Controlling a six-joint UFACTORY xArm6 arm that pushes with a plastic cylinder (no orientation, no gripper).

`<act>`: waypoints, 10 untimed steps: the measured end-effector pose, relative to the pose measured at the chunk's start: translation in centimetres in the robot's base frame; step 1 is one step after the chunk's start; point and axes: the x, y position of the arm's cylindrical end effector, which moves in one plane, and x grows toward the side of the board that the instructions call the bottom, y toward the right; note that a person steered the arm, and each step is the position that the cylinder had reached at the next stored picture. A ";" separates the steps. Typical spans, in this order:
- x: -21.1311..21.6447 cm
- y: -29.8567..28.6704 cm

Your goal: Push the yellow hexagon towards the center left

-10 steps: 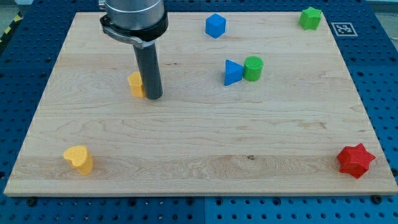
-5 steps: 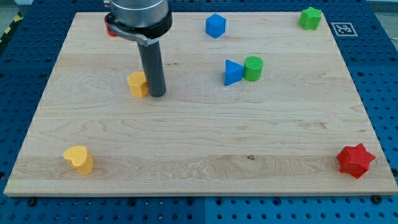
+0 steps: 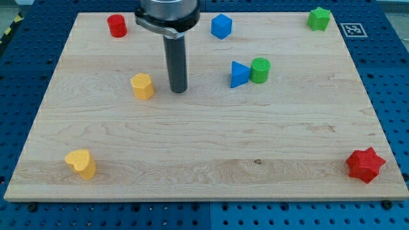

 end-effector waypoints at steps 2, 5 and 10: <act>0.0 -4.6; 0.0 -5.6; 0.0 -9.4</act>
